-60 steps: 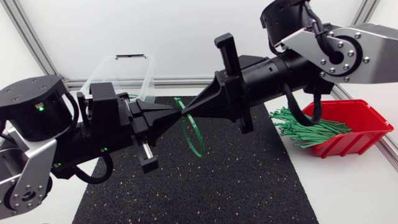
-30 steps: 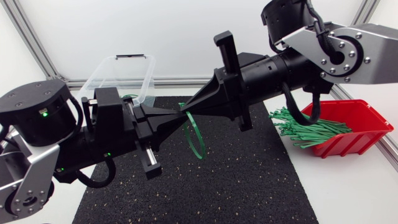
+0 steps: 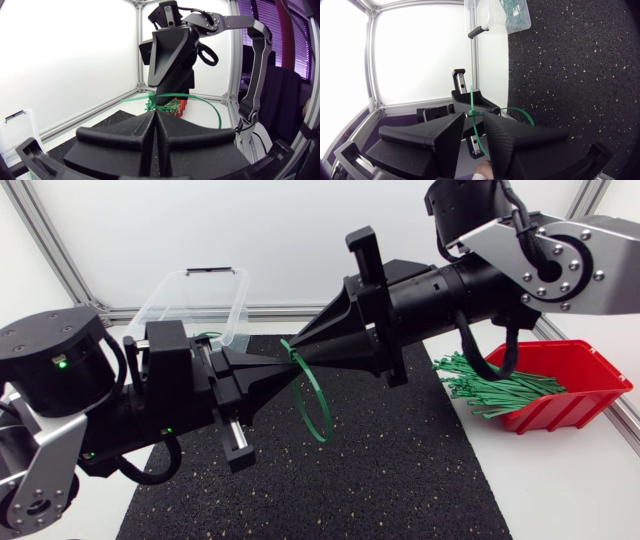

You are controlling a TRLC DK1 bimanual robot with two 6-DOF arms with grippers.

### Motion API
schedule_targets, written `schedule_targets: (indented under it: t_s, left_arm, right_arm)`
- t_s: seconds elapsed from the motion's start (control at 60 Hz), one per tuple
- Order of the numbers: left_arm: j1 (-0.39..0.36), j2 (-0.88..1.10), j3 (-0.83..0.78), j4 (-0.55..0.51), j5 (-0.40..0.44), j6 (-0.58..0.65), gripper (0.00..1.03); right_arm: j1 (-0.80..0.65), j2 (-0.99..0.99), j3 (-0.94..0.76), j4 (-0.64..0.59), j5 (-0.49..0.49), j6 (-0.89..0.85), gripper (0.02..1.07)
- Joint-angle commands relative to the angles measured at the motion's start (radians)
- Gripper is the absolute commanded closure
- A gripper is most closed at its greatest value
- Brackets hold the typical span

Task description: Take a green cable tie from the red box, thread the tail through the head to close it, then place it in the transparent bin on the left.

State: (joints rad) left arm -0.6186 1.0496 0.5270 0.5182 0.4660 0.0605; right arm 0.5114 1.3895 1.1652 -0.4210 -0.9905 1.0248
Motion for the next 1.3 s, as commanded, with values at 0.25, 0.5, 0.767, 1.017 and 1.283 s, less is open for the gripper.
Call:
schedule_targets:
  t_s: [0.25,0.5,0.767,1.017,1.283]
  left_arm:
    - [0.069,-0.043,-0.007,-0.083,0.128,0.07,1.0]
    - [0.1,-0.071,-0.005,-0.132,0.252,0.134,1.0]
    - [0.14,-0.072,-0.007,-0.164,0.315,0.18,1.0]
    - [0.158,-0.034,-0.001,-0.158,0.347,0.21,1.0]
    - [0.163,-0.003,0.014,-0.156,0.356,0.223,1.0]
  right_arm:
    - [-0.042,-0.007,0.002,-0.019,0.015,-0.031,0.7]
    - [-0.053,0.097,0.051,-0.048,0.015,-0.126,0.77]
    - [-0.01,0.108,0.091,-0.071,0.019,-0.138,0.86]
    - [0.038,0.095,0.09,-0.085,0.021,-0.14,0.86]
    - [0.055,0.088,0.083,-0.096,0.024,-0.146,0.86]
